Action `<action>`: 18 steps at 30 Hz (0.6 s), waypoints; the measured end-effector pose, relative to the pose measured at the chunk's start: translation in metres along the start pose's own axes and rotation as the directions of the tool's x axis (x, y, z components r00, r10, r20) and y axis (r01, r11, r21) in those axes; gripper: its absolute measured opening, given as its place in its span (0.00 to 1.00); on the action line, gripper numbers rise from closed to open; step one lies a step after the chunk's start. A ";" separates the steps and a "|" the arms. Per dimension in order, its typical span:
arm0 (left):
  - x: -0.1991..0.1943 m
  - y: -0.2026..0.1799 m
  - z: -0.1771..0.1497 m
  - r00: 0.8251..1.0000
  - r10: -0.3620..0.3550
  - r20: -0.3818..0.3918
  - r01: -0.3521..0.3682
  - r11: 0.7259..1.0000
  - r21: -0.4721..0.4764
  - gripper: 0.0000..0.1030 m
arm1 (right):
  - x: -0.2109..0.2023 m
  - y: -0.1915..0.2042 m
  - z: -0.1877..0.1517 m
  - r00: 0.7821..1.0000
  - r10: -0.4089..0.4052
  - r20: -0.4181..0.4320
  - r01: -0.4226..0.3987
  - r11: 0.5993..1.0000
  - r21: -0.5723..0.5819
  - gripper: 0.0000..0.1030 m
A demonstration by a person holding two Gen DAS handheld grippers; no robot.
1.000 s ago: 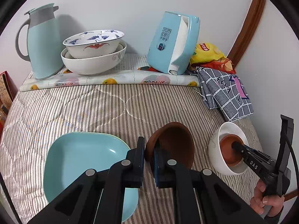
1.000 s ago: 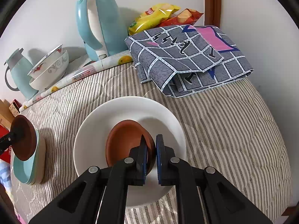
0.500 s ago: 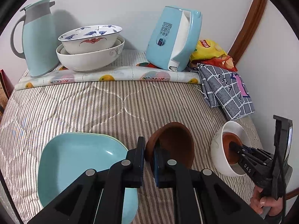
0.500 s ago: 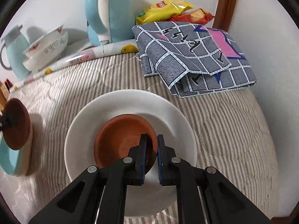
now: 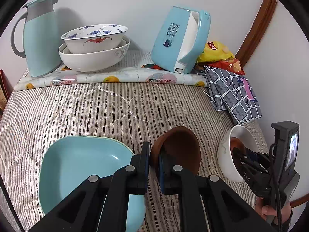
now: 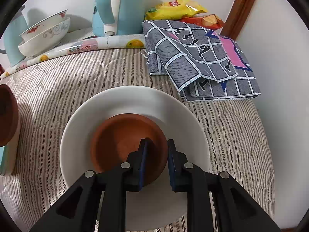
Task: Organize plates and bowls
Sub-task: 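Lower the right gripper's brown bowl into the white bowl and open while the left gripper holds its bowl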
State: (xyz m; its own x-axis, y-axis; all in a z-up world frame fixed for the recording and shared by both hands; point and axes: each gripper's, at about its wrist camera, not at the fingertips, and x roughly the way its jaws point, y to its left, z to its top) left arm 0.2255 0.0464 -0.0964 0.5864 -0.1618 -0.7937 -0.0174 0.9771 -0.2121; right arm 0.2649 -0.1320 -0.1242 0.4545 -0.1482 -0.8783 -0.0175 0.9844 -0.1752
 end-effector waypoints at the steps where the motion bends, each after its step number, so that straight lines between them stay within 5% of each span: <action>1: -0.001 0.000 0.000 1.000 0.000 0.002 0.000 1.000 -0.001 0.08 | 0.001 0.000 0.000 1.000 0.000 0.000 0.000 1.000 -0.001 0.20; 11: -0.015 0.001 0.000 1.000 0.002 0.020 -0.003 1.000 0.009 0.08 | -0.011 -0.001 -0.001 0.999 0.018 0.043 -0.018 1.000 0.004 0.43; 18: -0.025 -0.007 -0.004 1.000 0.000 0.030 0.000 1.000 0.017 0.08 | -0.034 -0.011 -0.004 0.994 0.062 0.089 -0.067 0.996 0.052 0.43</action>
State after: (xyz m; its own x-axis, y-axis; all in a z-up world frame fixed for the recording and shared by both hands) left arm 0.2081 0.0433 -0.0774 0.6106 -0.1577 -0.7761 -0.0042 0.9793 -0.2022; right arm 0.2466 -0.1385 -0.0943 0.5298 -0.0780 -0.8445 -0.0012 0.9957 -0.0928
